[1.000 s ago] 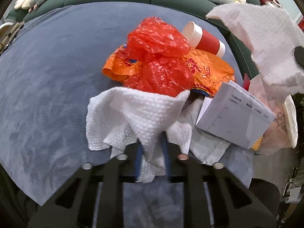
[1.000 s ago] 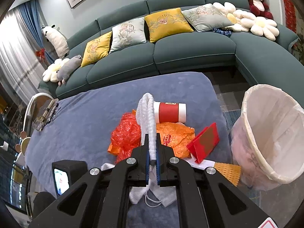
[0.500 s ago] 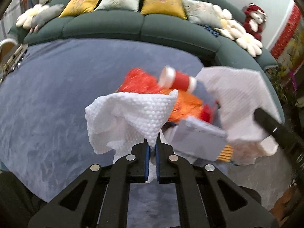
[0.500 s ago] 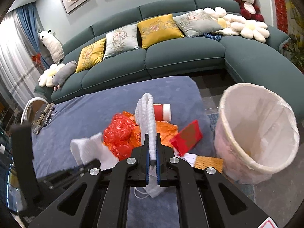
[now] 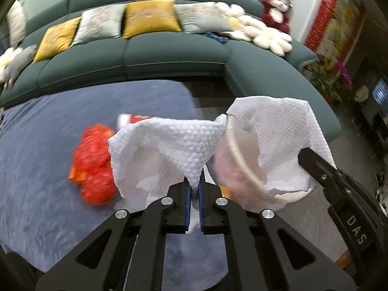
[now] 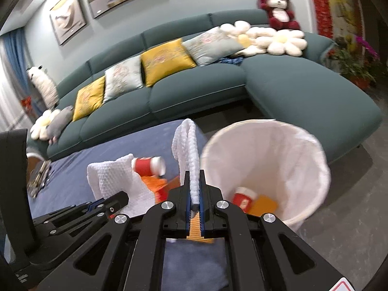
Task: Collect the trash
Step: 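Carry both white tissues over the wastebasket and open both tools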
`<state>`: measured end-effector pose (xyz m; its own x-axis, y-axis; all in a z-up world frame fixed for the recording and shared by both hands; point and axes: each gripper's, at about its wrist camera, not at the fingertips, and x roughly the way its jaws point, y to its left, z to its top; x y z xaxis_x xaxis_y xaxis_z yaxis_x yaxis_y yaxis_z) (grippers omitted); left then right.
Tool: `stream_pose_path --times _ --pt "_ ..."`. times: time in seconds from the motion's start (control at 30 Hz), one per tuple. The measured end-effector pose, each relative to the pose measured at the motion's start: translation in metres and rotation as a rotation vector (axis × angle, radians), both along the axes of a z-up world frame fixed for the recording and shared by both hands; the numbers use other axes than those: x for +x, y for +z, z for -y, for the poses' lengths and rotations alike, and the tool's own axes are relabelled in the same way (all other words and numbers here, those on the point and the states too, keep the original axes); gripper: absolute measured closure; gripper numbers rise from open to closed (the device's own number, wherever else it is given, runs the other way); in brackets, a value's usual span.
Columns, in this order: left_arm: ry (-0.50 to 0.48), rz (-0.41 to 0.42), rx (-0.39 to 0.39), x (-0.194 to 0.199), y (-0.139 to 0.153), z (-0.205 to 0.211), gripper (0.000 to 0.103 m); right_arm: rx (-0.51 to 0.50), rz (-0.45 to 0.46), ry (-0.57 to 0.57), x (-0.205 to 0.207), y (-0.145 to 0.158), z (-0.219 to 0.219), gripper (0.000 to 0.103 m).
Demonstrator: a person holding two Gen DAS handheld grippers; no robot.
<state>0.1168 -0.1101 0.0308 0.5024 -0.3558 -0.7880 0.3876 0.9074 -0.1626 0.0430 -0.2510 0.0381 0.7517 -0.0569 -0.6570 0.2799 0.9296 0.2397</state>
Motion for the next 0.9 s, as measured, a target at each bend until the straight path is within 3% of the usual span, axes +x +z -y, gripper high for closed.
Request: stream_pose_path --times 0.37,0.7,0.77,0.83,0.9 --pt "-0.171 -0.014 -0.009 0.004 -0.002 0.100 0.098 -0.004 -0.005 -0.156 -0.029 -0.008 0.091 0.098" --pt "-0.226 -0.017 0.021 0.018 -0.015 0.150 0.095 0.002 -0.029 -0.197 -0.023 -0.025 0.119 0.098" --pt "-0.221 -0.024 0.032 0.024 -0.017 0.153 0.088 0.000 -0.029 -0.197 -0.020 -0.026 0.121 0.098" --pt "-0.210 -0.021 0.030 0.026 -0.017 0.155 0.075 0.000 -0.025 -0.198 -0.018 -0.027 0.122 0.098" --pt "-0.194 -0.006 0.024 0.028 -0.015 0.152 0.051 -0.003 -0.025 -0.199 -0.016 -0.027 0.123 0.097"
